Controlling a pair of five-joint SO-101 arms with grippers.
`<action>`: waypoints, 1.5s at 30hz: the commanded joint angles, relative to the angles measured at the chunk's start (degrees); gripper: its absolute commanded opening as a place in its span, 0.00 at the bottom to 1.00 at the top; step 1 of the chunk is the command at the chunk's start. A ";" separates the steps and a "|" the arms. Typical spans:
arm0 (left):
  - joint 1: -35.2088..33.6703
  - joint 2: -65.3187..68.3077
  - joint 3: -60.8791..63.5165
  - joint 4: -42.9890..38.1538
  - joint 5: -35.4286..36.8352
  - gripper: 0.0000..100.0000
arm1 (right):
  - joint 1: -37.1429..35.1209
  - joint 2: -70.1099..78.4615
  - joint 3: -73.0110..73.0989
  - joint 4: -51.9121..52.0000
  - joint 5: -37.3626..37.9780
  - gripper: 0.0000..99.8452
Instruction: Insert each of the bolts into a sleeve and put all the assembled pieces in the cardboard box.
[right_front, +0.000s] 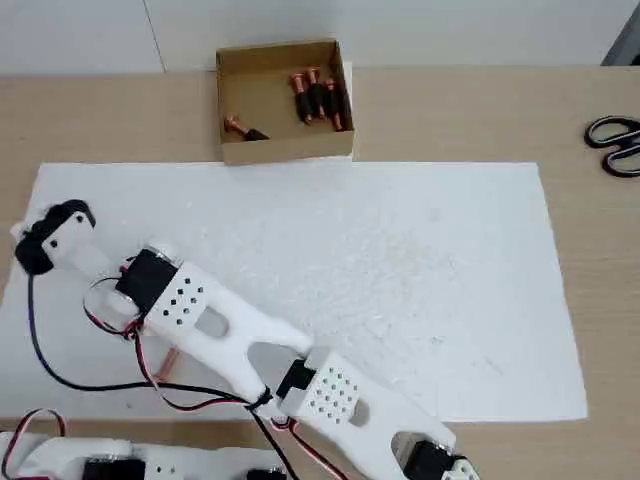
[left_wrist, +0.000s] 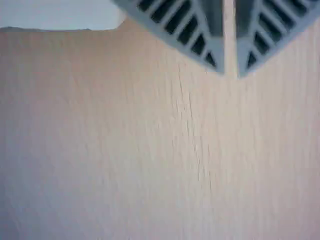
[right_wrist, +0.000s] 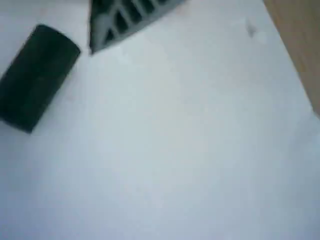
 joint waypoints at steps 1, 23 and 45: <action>-0.35 -0.53 0.04 0.00 0.09 0.01 | -0.13 -1.01 0.09 -2.07 -5.36 0.24; -0.44 -0.62 -0.04 4.13 0.09 0.01 | -0.75 11.12 -0.35 -6.11 -17.05 0.24; -0.44 -0.62 -0.22 3.96 0.35 0.01 | -1.89 17.36 -3.52 -12.26 -17.05 0.23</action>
